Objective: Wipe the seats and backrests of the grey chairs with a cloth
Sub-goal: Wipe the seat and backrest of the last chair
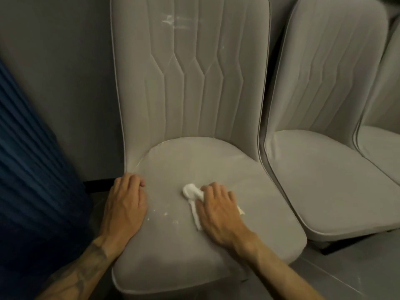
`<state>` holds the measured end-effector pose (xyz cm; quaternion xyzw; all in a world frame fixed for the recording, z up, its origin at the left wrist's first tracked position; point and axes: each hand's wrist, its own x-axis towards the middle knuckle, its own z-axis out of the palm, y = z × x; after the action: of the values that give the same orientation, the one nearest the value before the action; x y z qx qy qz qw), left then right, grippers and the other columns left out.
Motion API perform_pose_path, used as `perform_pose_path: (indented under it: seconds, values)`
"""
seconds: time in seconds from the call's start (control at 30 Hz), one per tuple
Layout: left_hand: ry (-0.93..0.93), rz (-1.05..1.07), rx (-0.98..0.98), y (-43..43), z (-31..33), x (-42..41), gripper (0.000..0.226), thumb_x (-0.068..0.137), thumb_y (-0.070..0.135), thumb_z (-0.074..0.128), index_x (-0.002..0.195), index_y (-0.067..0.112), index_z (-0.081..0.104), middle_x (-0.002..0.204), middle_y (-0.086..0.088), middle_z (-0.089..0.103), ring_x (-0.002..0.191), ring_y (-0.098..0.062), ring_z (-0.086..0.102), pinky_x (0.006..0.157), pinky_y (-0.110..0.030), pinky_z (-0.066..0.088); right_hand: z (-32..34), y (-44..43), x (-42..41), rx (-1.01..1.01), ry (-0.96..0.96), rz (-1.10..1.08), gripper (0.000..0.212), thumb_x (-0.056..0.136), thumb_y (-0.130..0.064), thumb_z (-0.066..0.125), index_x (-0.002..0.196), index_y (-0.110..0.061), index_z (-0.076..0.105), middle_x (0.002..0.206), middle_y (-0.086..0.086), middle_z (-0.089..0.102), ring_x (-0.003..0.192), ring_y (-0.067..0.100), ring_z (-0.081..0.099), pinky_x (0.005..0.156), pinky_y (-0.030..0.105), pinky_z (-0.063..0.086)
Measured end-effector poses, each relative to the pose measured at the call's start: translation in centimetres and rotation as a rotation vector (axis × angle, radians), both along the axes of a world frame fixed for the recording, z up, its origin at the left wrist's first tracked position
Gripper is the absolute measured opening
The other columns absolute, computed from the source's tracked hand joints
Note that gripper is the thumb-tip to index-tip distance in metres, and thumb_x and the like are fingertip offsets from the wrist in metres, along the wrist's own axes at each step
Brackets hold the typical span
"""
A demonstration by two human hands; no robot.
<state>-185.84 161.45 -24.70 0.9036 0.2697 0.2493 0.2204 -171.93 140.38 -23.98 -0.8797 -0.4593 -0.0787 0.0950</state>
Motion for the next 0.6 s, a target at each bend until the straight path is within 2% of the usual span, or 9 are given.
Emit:
perform_pose_path:
  seconds: [0.07,0.17,0.23,0.3,0.37,0.43,0.47,0.6]
  values:
    - [-0.007,-0.001,0.000,-0.1,-0.1,0.0,0.017,0.104,0.004,0.050,0.095,0.019,0.049,0.100,-0.002,0.052,0.092,-0.019,0.045,0.079,-0.041,0.042,0.8,-1.5,0.9,-0.027,-0.019,0.068,0.036,0.104,-0.044,0.027,0.123,-0.022,0.048,0.113,0.001,0.050,0.100,0.026,0.048,0.084,0.043,0.036]
    - [-0.014,-0.008,0.011,-0.1,0.1,0.0,0.012,0.103,0.014,0.043,0.095,0.017,0.051,0.098,-0.002,0.051,0.091,-0.021,0.045,0.080,-0.042,0.042,2.3,-5.8,6.4,-0.110,0.000,-0.225,0.033,0.106,-0.039,0.030,0.128,-0.019,0.045,0.124,0.005,0.048,0.112,0.029,0.047,0.092,0.043,0.035]
    - [-0.008,-0.009,0.018,-0.1,0.2,0.1,0.015,0.100,0.019,0.038,0.094,0.015,0.051,0.097,-0.003,0.050,0.090,-0.022,0.044,0.079,-0.040,0.040,2.7,-7.6,7.7,-0.120,0.009,-0.438,0.033,0.105,-0.039,0.031,0.123,-0.015,0.045,0.124,0.008,0.047,0.112,0.031,0.047,0.093,0.043,0.037]
    - [-0.004,-0.007,0.028,-0.2,0.4,0.1,0.015,0.100,0.020,0.037,0.092,0.015,0.050,0.096,-0.003,0.049,0.088,-0.021,0.043,0.078,-0.039,0.038,2.1,-6.3,5.0,-0.065,-0.039,-0.401,0.029,0.104,-0.038,0.033,0.113,-0.015,0.049,0.114,0.009,0.050,0.103,0.032,0.049,0.086,0.044,0.038]
    - [0.001,-0.003,0.046,-0.4,0.6,0.0,0.015,0.100,0.019,0.038,0.092,0.014,0.050,0.095,-0.004,0.049,0.087,-0.021,0.042,0.078,-0.039,0.038,0.7,-4.0,0.7,0.016,-0.004,-0.180,0.027,0.103,-0.039,0.034,0.108,-0.018,0.050,0.105,0.005,0.052,0.093,0.028,0.050,0.079,0.043,0.040]
    - [0.014,0.001,0.047,-0.4,0.7,-0.2,0.014,0.101,0.016,0.040,0.094,0.013,0.052,0.096,-0.005,0.051,0.089,-0.022,0.044,0.079,-0.042,0.041,0.1,-3.4,-1.7,0.027,0.004,-0.004,0.030,0.103,-0.043,0.030,0.115,-0.022,0.048,0.107,-0.001,0.049,0.093,0.022,0.047,0.080,0.040,0.039]
    - [0.023,0.001,0.032,-0.4,0.7,-0.3,0.014,0.103,0.013,0.042,0.095,0.012,0.053,0.098,-0.007,0.053,0.090,-0.023,0.045,0.080,-0.044,0.043,0.4,-3.9,-1.1,0.023,-0.011,0.007,0.031,0.103,-0.043,0.030,0.119,-0.023,0.047,0.109,-0.001,0.049,0.095,0.022,0.047,0.081,0.040,0.038]
    - [0.066,-0.007,-0.071,-0.7,1.1,-1.1,0.011,0.107,0.012,0.048,0.104,0.009,0.059,0.106,-0.009,0.059,0.098,-0.024,0.050,0.086,-0.050,0.049,1.9,-8.6,4.2,-0.067,-0.030,-0.342,0.030,0.104,-0.038,0.036,0.118,-0.016,0.050,0.113,0.006,0.049,0.103,0.031,0.050,0.086,0.044,0.038]
